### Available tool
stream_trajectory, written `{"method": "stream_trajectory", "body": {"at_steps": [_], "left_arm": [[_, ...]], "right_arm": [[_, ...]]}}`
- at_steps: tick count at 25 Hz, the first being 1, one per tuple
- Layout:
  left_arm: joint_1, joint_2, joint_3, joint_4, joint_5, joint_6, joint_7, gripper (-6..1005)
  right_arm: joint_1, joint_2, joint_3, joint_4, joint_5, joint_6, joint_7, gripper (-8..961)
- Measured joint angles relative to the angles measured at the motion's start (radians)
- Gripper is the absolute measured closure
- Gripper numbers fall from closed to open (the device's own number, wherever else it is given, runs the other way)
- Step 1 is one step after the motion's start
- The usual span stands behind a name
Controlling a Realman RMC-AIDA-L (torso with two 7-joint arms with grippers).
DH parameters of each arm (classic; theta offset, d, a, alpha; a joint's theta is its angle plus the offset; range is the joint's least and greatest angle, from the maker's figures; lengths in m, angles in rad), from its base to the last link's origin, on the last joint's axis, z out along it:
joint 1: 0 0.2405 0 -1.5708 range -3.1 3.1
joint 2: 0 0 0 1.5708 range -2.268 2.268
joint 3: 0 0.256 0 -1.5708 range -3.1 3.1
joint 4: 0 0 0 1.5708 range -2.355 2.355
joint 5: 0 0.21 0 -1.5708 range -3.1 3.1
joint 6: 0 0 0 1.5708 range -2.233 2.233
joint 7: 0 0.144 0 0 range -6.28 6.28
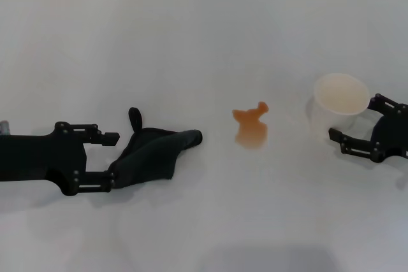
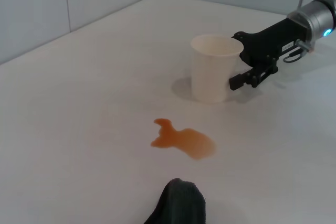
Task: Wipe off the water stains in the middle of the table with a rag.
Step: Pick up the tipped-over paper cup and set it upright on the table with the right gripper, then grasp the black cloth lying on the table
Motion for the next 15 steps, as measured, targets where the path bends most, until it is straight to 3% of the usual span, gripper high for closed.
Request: {"method": "stream_trajectory", "body": {"at_steps": [8,15], "left_arm": [[0.001,0.002,-0.004,0.0,0.002,0.0,-0.005,300],[-0.006,0.01,-0.006,0.001,0.005,0.0,-0.055,300]], "right_arm": [[-0.072,-0.003,-0.001,-0.143,-0.101,-0.089,0.165,80],[-0.105,-0.006,-0.001,-0.448,-0.362,-0.253,0.565,80]]}}
